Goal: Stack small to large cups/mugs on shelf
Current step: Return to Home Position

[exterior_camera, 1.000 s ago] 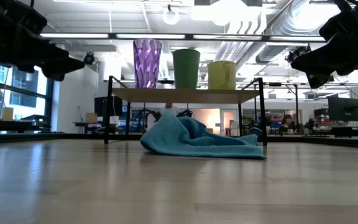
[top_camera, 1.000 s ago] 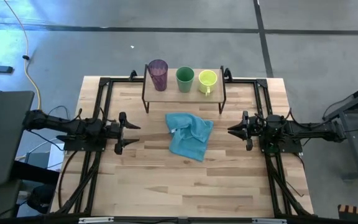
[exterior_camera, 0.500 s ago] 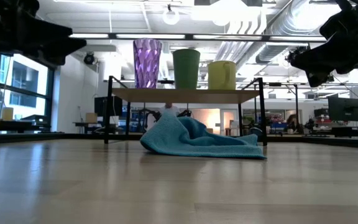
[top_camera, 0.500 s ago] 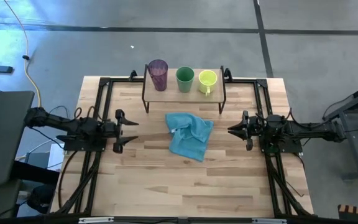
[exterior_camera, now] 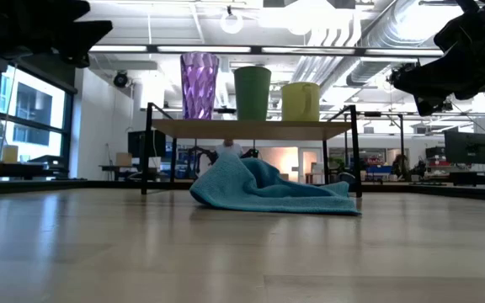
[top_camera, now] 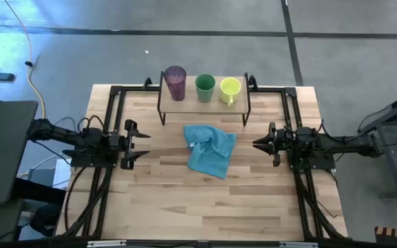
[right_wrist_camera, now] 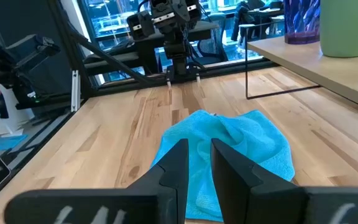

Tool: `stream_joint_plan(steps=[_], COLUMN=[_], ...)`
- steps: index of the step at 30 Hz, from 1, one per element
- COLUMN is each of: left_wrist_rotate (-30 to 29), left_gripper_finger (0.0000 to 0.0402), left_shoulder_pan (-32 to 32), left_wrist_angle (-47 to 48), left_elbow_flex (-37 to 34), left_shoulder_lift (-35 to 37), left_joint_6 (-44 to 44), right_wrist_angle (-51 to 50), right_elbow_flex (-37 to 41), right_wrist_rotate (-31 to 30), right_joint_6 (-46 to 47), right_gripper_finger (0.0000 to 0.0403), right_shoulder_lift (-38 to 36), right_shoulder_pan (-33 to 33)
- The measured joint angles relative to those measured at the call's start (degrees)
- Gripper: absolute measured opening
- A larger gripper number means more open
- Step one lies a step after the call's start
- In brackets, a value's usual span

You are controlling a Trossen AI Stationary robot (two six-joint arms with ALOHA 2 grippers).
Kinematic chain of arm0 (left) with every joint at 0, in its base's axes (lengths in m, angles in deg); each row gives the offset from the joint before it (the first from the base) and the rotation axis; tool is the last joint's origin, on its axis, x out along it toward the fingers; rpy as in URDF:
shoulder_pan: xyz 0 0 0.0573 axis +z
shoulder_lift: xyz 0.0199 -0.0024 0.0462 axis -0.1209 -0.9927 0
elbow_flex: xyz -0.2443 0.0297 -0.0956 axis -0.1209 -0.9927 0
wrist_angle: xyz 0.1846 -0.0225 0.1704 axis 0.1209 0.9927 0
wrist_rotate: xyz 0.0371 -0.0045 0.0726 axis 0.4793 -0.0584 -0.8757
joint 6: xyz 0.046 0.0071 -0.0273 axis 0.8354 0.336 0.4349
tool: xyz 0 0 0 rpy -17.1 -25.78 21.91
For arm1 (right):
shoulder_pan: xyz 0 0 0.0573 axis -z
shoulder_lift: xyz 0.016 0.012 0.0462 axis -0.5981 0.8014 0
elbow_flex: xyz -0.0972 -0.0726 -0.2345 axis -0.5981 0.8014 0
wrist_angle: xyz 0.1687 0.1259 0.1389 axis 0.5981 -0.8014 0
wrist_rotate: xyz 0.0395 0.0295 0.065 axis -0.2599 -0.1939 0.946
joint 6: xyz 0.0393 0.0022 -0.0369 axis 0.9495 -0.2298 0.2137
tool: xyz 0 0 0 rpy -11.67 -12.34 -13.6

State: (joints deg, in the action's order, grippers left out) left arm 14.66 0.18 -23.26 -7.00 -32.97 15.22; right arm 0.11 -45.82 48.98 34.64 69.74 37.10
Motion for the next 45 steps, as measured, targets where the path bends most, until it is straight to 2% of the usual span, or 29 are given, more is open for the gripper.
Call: stream_joint_plan(steps=[7,14,18,23,45], left_wrist_rotate=[0.38,3.18,1.54,1.22,7.72], left_gripper_finger=[0.0255,0.0255,0.0255,0.0255,0.0255], left_shoulder_pan=[0.24,3.89,3.76,3.76,3.80], left_wrist_angle=[-6.78,-7.37,-7.66,0.43,-0.87], left_elbow_flex=[0.00,0.00,0.01,0.01,0.00], left_shoulder_lift=[-0.21,0.21,3.94,11.71,11.41], left_joint_6=[4.20,2.60,6.36,6.60,11.27], right_wrist_angle=[0.02,1.02,2.67,3.01,3.93], right_elbow_flex=[0.00,0.00,0.00,0.00,0.00], right_wrist_rotate=[0.00,0.02,1.29,4.35,2.99], right_joint_6=[-0.87,-1.04,-1.05,-0.59,-1.05], right_gripper_finger=[0.0057,0.0057,0.0057,0.0057,0.0057], right_shoulder_lift=[0.00,0.02,0.00,0.00,0.00], right_shoulder_pan=[0.00,0.00,-0.02,-0.04,-0.02])
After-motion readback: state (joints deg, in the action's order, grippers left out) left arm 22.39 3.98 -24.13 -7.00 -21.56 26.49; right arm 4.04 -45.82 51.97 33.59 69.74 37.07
